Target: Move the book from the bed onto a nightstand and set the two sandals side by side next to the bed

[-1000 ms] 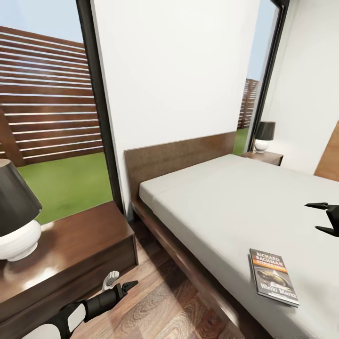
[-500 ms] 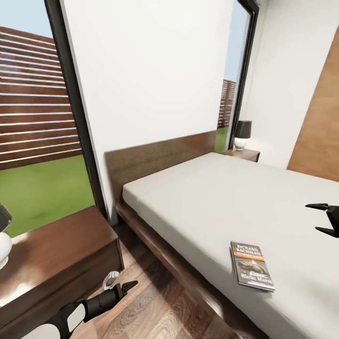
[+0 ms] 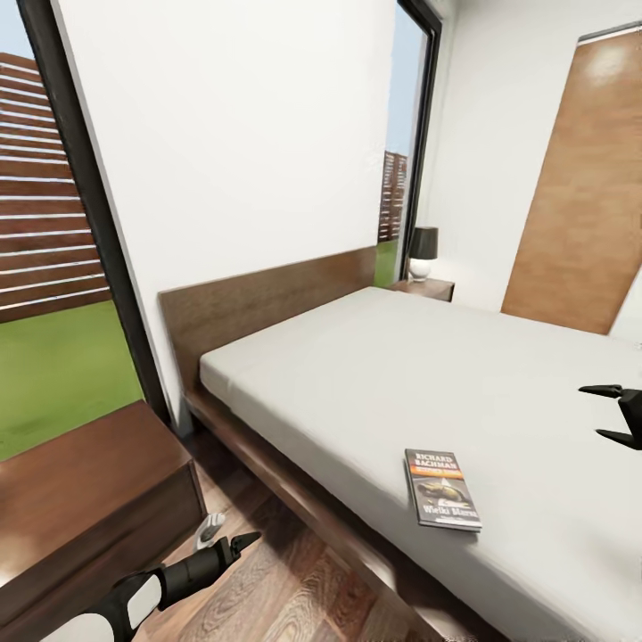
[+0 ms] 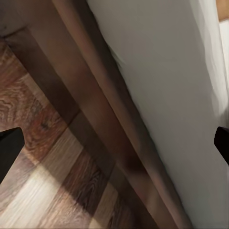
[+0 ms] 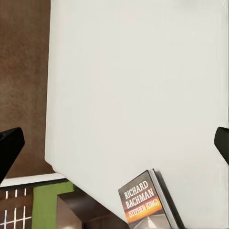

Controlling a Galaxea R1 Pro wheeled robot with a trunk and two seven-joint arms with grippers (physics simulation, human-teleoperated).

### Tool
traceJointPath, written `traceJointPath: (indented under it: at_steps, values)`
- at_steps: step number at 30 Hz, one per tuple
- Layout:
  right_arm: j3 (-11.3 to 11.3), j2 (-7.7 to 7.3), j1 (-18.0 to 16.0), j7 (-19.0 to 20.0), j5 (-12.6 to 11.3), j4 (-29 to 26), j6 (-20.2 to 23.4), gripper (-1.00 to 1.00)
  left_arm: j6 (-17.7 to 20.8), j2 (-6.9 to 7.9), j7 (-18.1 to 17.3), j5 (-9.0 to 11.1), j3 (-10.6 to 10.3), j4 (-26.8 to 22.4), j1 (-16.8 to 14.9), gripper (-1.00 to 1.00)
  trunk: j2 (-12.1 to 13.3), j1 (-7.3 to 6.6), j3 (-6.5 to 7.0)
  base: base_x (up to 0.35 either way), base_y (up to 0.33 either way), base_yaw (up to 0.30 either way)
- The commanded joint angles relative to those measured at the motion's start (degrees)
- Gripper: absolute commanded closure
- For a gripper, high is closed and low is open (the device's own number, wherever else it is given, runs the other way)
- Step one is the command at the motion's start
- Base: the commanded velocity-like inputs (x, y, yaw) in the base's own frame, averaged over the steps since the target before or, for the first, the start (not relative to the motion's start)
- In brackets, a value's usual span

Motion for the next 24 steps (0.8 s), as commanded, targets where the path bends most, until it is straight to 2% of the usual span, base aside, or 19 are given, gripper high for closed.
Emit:
traceJointPath:
  at_steps: [1,24]
  values:
    - [0.31,-0.03,-0.09,0.59,0.37,0.06,0.04,-1.00,0.57,0.02,-0.12,0.43,-0.08,-0.01,-0.02,-1.00,-0.03,-0.01,-0.06,0.000,0.000,-0.102]
    - [0.31,-0.03,-0.09,0.59,0.74,0.14,-0.01,-1.00,0.59,0.02,-0.12,0.41,-0.08,0.01,-0.02,-1.00,-0.03,-0.01,-0.06,0.000,0.000,-0.017]
